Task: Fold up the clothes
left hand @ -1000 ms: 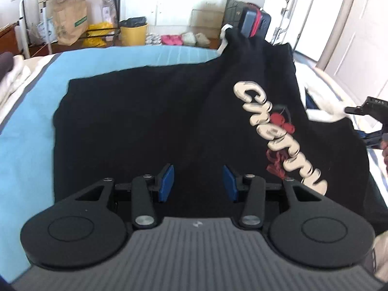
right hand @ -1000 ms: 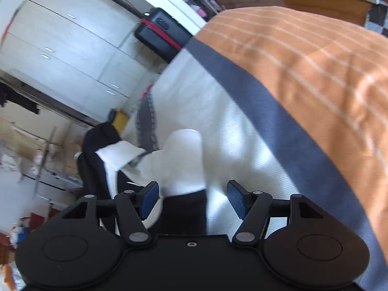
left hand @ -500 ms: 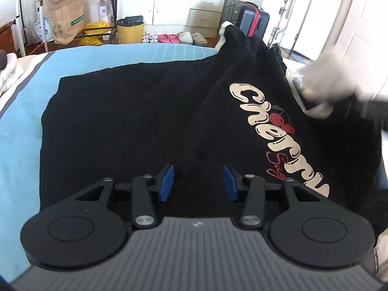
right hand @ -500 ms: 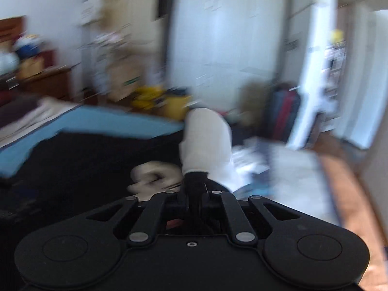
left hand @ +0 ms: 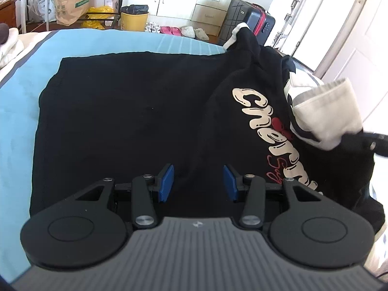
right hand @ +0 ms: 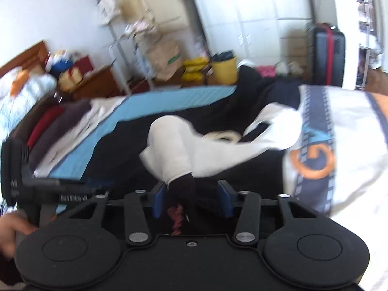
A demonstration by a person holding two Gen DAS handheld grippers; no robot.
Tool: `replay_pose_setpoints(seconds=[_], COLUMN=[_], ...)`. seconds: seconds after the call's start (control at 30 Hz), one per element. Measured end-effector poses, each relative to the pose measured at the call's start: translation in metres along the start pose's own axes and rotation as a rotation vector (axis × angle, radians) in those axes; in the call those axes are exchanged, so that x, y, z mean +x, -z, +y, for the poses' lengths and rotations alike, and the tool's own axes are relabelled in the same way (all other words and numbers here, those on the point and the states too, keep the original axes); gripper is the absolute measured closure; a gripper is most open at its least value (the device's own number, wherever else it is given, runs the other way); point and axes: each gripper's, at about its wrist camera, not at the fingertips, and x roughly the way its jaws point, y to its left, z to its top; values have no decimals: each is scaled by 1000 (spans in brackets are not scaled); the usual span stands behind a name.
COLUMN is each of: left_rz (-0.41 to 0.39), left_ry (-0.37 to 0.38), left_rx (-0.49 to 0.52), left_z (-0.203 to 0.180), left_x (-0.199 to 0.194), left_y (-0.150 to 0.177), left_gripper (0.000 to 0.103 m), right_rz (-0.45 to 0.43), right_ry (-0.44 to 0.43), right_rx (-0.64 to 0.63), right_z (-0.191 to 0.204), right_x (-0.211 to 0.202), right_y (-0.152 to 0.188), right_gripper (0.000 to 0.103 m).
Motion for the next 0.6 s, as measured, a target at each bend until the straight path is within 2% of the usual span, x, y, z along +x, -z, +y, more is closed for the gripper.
replay_pose_setpoints(seconds=[0.03, 0.13, 0.17, 0.2, 0.27, 0.4, 0.47, 0.53, 0.6], left_rz=[-1, -8, -10, -12, -16, -11, -12, -14, -16], left_ry=[-2, -2, 2, 11, 30, 52, 52, 52, 52], left_rx=[6, 14, 11, 3, -16, -42, -36, -32, -32], left_z=[-1, -2, -1, 0, 3, 4, 2, 1, 0], left_x=[0, 0, 0, -1, -1, 2, 3, 4, 4], left_y=[0, 1, 1, 0, 0, 0, 0, 0, -1], left_gripper=[59, 59, 59, 59, 59, 59, 59, 59, 59], right_rz=[-9, -15, -26, -32, -9, -23, 30, 73, 100], right_ry=[-4, -89, -191, -344, -534, -182, -84, -59, -80], right_rx=[23, 179, 279, 377, 447, 251, 243, 293, 347], right_z=[-5, -27, -35, -44, -40, -16, -18, -21, -18], right_x=[-1, -1, -4, -6, -4, -3, 11, 27, 40], right_y=[-1, 0, 1, 2, 2, 1, 3, 4, 1], right_gripper=[50, 48, 47, 47, 47, 46, 46, 45, 42])
